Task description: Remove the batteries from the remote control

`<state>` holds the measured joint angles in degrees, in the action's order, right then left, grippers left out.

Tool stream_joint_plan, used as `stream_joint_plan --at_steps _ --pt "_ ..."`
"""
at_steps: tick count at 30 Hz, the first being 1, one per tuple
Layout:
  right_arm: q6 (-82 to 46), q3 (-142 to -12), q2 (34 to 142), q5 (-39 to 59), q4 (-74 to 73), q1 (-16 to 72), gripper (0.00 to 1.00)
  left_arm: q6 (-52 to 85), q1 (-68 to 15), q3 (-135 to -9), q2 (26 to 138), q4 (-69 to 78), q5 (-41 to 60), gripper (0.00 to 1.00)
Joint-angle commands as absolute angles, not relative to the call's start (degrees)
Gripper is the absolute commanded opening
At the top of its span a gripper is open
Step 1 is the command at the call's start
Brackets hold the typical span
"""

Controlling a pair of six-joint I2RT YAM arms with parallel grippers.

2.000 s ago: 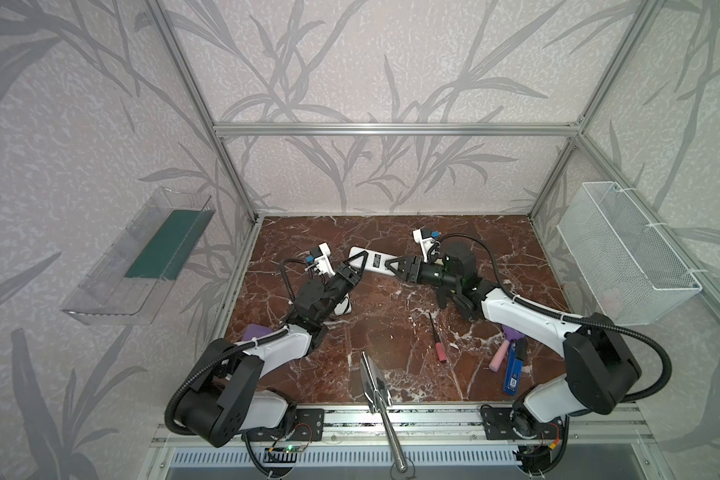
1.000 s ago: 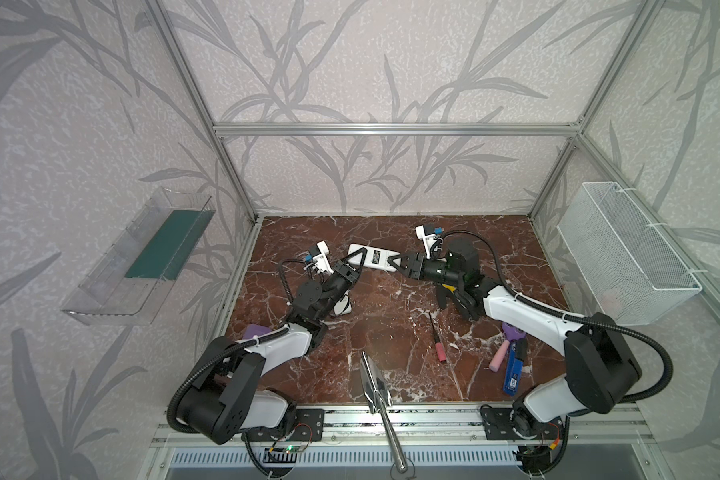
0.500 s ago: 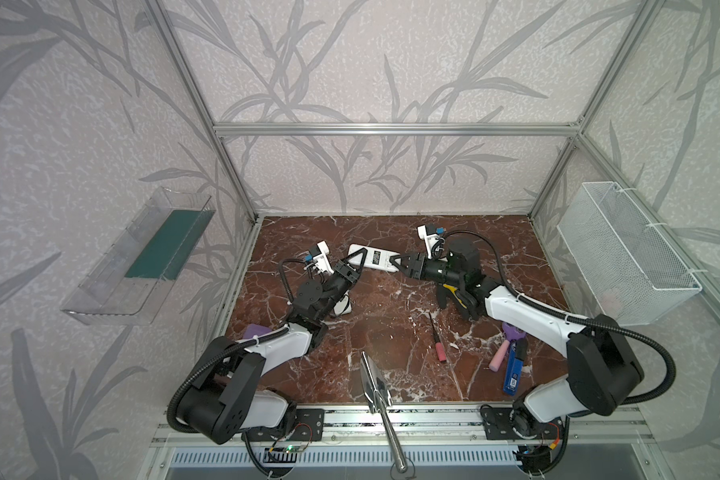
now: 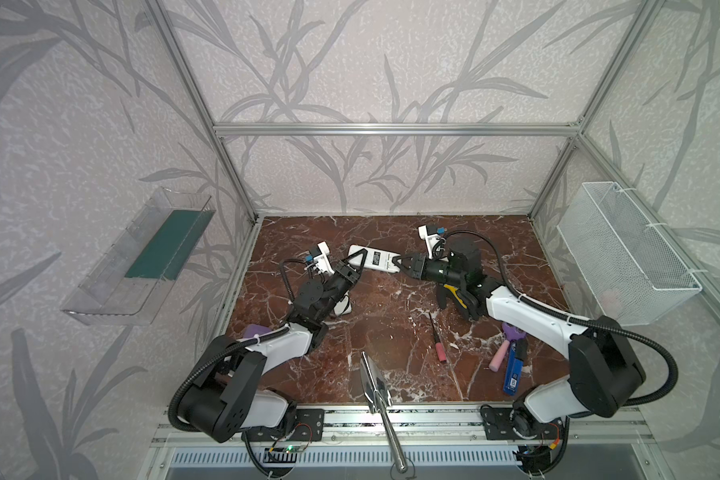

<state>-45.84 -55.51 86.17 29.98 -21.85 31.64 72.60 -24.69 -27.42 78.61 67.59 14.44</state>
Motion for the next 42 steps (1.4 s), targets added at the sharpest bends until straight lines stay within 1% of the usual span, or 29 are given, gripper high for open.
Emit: stream_joint_plan --at_steps 1,6,12,18,26,35,39,42 --pt "-44.7 -55.7 85.4 29.3 -20.1 31.5 0.23 72.6 -24.8 -29.7 78.4 70.9 14.2 0.0" --pt "-44.3 -55.8 85.2 29.0 -19.1 31.4 0.19 72.3 -24.9 -30.1 78.4 69.9 13.5 0.0" --pt "-45.7 -56.1 86.9 30.9 -21.2 31.5 0.12 73.0 -24.9 -31.2 79.1 70.0 13.5 0.0" --pt "-46.6 -56.0 88.4 32.6 -23.2 31.5 0.0 73.1 -24.9 -31.6 79.1 70.1 13.5 0.0" --pt "-46.5 -56.3 88.6 34.5 -24.6 31.4 0.0 70.6 -24.6 -30.7 78.0 66.8 12.5 0.0" --pt "-43.0 -57.9 86.6 35.7 -22.8 29.7 0.0 64.3 -23.5 -29.1 74.8 51.2 9.5 0.0" --pt "-40.5 -57.8 85.7 34.2 -19.6 27.9 0.0 63.2 -22.7 -28.3 74.3 48.6 9.5 0.0" --pt "-34.0 -58.5 85.7 28.8 -12.4 27.7 0.0 62.1 -22.4 -27.6 73.6 47.2 9.9 0.0"
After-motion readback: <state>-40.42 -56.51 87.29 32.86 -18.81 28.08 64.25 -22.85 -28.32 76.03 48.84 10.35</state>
